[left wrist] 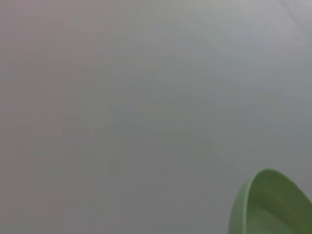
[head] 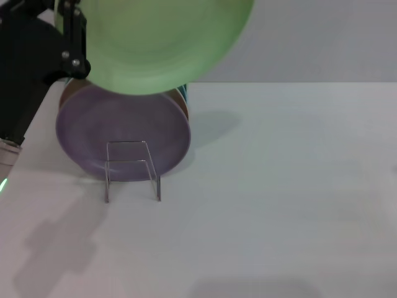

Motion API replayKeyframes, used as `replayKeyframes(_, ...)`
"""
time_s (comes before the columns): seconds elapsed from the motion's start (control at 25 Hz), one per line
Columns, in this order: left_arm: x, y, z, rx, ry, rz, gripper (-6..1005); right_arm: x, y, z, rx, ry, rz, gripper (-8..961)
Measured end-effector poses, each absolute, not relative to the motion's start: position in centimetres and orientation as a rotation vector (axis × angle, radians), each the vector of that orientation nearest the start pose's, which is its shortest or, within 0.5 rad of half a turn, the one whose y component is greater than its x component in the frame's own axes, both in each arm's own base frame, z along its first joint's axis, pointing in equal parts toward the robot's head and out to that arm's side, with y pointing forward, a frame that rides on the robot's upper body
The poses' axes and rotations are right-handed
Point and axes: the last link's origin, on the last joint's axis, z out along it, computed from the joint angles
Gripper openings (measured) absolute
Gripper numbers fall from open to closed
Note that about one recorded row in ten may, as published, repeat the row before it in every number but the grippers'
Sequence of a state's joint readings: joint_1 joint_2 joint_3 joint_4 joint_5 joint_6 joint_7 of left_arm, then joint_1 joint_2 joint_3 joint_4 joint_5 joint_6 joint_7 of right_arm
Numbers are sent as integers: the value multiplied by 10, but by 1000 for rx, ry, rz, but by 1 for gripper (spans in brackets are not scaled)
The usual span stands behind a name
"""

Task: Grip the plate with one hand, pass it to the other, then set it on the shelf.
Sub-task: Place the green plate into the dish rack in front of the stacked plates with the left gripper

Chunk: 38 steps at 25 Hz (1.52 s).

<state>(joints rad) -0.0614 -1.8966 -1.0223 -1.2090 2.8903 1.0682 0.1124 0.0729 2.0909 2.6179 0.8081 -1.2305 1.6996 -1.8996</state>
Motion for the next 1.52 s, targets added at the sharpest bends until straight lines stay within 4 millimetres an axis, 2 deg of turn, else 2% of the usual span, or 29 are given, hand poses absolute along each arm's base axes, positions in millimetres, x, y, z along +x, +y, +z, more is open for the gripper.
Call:
replayKeyframes(0.08, -180, 294, 33, -1689, 116, -1054, 77, 335, 227, 129, -1793, 441, 1146, 766)
replayKeyframes(0.4, -189, 288, 37, -1679, 109, -1115, 81, 337, 230, 125, -1782, 452, 1148, 766)
replayKeyframes(0.52, -205, 285, 45, -1705, 52, -1209, 82, 336, 231, 124, -1782, 453, 1154, 766)
replayKeyframes(0.68, -216, 289, 45, -1733, 39, -1216, 85, 335, 233, 124, -1786, 451, 1159, 766)
replayKeyframes(1.08, -228, 303, 35, -1784, 17, -1163, 90, 333, 234, 123, -1794, 449, 1173, 767)
replayKeyframes(1.52, -237, 306, 32, -1824, 51, -1171, 96, 333, 234, 122, -1795, 458, 1182, 767)
